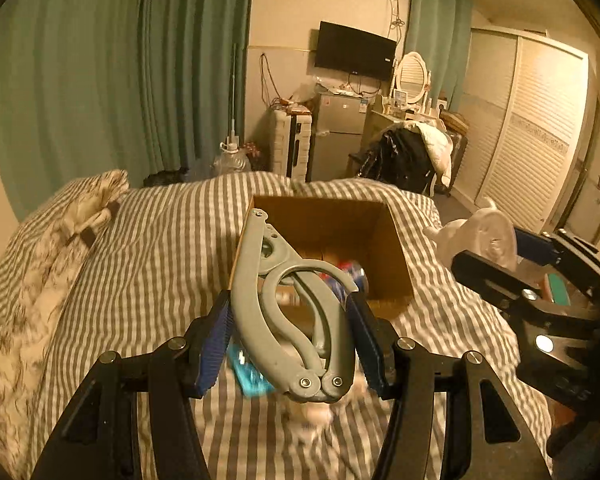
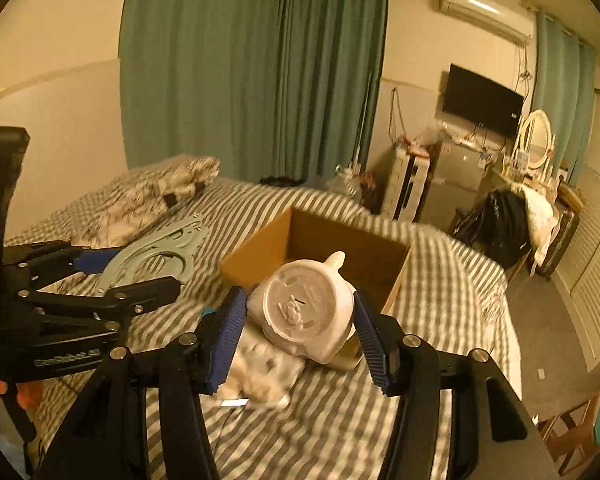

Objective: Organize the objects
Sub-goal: 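Carry hanger and figurine into the box with both tools and release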

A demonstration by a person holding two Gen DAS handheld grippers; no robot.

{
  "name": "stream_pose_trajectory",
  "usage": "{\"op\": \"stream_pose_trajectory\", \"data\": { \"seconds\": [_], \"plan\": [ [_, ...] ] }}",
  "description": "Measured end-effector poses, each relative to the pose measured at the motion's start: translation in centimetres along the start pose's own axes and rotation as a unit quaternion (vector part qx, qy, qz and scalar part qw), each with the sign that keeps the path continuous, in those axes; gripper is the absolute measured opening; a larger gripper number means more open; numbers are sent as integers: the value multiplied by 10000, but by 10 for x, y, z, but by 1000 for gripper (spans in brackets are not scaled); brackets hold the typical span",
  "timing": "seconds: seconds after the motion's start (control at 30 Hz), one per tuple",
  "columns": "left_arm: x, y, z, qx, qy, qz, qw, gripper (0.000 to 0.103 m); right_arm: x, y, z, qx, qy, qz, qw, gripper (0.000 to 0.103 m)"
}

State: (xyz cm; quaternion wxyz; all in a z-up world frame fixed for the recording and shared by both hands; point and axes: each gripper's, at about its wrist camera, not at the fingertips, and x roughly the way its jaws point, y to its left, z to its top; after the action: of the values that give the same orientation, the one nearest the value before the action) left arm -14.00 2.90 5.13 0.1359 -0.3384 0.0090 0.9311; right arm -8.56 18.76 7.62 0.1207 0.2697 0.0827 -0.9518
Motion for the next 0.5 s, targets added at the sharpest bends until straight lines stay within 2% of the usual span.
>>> {"op": "stream_pose_trajectory", "data": {
  "seconds": [0.1, 0.23, 0.37, 0.5],
  "plan": [
    [26, 1, 27, -20, 0, -91, 10000, 58, 13, -14, 21, -52, -40, 9, 10000, 54],
    [58, -3, 49, 115, -1, -23, 9999, 58, 33, -26, 45, -187, -125, -107, 9997, 54],
    [92, -5, 55, 235, 107, -49, 9997, 58, 64, -39, 59, -142, -123, -116, 9998, 54],
    [126, -5, 53, 289, 321, -100, 9990, 58, 101, -51, 60, 3, 58, -69, 10000, 54]
  ]
}}
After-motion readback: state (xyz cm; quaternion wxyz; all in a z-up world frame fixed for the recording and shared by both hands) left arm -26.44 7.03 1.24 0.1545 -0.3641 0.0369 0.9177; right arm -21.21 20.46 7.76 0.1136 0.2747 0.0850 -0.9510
